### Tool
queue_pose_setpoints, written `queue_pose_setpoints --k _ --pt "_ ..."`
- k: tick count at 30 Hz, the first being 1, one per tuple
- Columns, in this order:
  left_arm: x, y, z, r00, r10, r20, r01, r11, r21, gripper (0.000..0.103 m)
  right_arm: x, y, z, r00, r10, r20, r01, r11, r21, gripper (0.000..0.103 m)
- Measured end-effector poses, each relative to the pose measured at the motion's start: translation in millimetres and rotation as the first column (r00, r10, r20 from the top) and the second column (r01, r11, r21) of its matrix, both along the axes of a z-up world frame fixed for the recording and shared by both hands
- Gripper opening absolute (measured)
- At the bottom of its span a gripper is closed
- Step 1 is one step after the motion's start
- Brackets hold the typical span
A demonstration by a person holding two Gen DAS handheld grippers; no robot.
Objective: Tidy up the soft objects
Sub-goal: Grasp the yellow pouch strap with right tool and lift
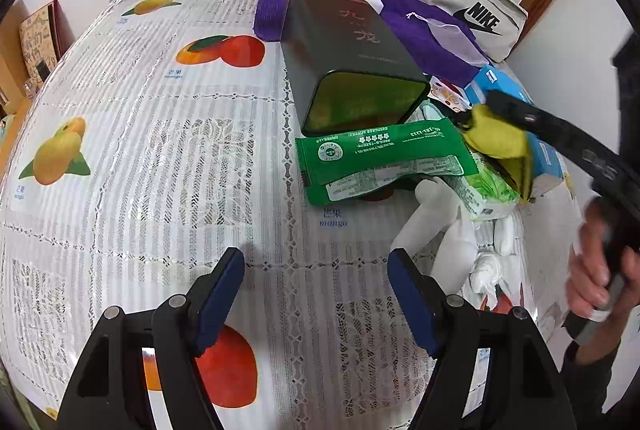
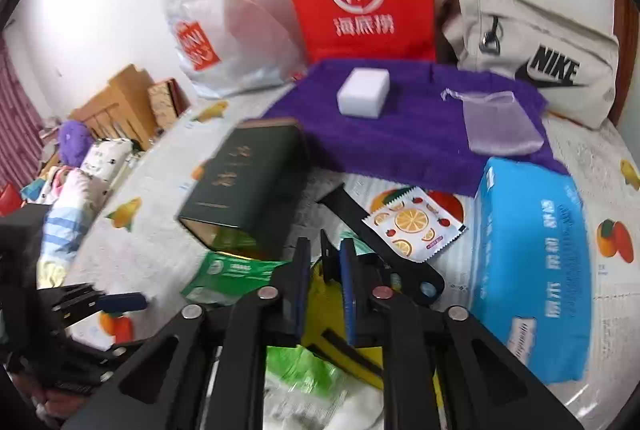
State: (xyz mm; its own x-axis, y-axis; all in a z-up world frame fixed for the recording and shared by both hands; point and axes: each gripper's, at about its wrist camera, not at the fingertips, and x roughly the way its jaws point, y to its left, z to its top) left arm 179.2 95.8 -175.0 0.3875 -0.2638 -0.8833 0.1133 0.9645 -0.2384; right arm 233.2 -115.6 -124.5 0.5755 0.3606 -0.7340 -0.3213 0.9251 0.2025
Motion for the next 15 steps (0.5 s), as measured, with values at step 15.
queue_pose_setpoints --k 15 --pt "-9 -6 -1 1.0 0.003 -0.002 -0.003 1.0 0.01 0.072 -80 -55 26 0.999 -0.039 0.021 0.037 0.996 0.079 0.008"
